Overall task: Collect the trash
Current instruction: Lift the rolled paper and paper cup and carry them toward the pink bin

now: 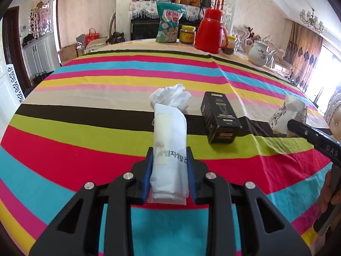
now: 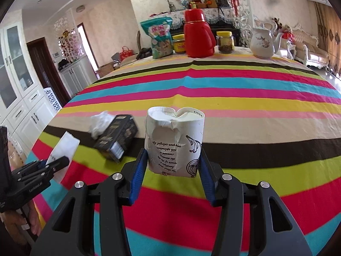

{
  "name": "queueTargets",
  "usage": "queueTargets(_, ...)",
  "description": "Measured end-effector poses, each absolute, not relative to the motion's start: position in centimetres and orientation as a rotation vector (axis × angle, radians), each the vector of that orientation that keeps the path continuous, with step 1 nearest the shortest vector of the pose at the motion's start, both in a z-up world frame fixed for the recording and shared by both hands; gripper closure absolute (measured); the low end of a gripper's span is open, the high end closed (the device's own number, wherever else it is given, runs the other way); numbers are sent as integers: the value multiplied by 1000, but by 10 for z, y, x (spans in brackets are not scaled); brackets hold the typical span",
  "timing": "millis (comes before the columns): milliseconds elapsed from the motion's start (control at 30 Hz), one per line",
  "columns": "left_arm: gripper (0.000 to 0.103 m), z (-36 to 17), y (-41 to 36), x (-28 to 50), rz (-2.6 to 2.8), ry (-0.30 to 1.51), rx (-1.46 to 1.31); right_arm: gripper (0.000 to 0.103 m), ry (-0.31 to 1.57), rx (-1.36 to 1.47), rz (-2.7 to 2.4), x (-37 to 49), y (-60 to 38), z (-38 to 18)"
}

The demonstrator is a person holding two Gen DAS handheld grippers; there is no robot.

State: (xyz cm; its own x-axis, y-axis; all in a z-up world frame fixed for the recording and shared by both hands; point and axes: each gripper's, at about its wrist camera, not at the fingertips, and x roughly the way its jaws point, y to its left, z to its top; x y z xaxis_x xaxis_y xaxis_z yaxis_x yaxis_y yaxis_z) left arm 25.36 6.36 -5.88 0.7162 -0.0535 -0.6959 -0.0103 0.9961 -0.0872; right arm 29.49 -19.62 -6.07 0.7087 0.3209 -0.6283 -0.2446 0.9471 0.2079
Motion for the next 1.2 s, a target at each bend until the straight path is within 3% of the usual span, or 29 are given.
queueTargets(600,75,-14,73,124,-27,532,-167,57,571,10,481,172,-139,-22)
queueTargets(1200,74,-6,83,58,60,491,-81,57,517,-45,523,132,-106,-16)
